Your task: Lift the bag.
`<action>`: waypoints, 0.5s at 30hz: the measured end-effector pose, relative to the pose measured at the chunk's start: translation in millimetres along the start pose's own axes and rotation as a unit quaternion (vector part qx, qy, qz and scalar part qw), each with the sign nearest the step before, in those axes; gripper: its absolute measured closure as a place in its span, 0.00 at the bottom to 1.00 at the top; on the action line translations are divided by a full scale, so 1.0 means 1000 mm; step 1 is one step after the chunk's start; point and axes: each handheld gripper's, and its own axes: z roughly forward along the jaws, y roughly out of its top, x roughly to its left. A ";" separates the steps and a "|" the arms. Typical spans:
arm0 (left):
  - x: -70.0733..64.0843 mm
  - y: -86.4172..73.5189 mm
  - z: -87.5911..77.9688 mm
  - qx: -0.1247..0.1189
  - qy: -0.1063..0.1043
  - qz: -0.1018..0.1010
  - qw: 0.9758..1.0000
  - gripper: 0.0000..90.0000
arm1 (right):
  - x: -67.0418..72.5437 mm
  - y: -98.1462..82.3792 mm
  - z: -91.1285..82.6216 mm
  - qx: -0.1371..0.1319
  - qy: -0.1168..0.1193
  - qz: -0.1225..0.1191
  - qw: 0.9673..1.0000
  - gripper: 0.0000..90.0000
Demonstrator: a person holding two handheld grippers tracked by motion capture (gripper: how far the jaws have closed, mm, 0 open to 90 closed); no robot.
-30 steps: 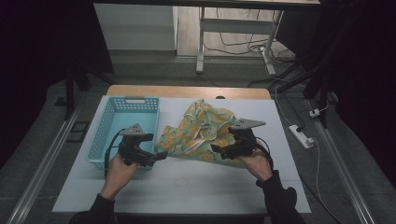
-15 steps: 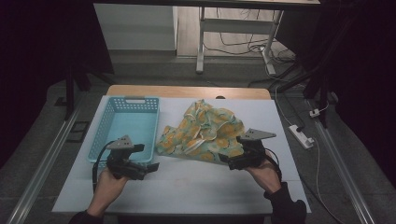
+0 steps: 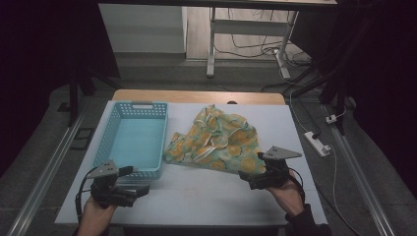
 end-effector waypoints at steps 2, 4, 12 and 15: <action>0.002 -0.005 -0.005 -0.002 0.006 -0.007 1.000 0.00 | -0.001 -0.004 -0.003 0.002 -0.006 0.000 1.000 0.00; 0.003 -0.011 -0.010 -0.006 0.012 -0.013 1.000 0.00 | -0.002 -0.009 -0.005 0.004 -0.010 0.002 1.000 0.00; 0.009 -0.029 -0.021 0.003 0.036 -0.030 0.999 0.00 | -0.005 -0.029 -0.015 0.019 -0.031 0.007 0.999 0.00; 0.011 -0.034 -0.021 0.012 0.046 -0.034 0.998 0.00 | -0.005 -0.036 -0.019 0.024 -0.039 0.010 0.999 0.00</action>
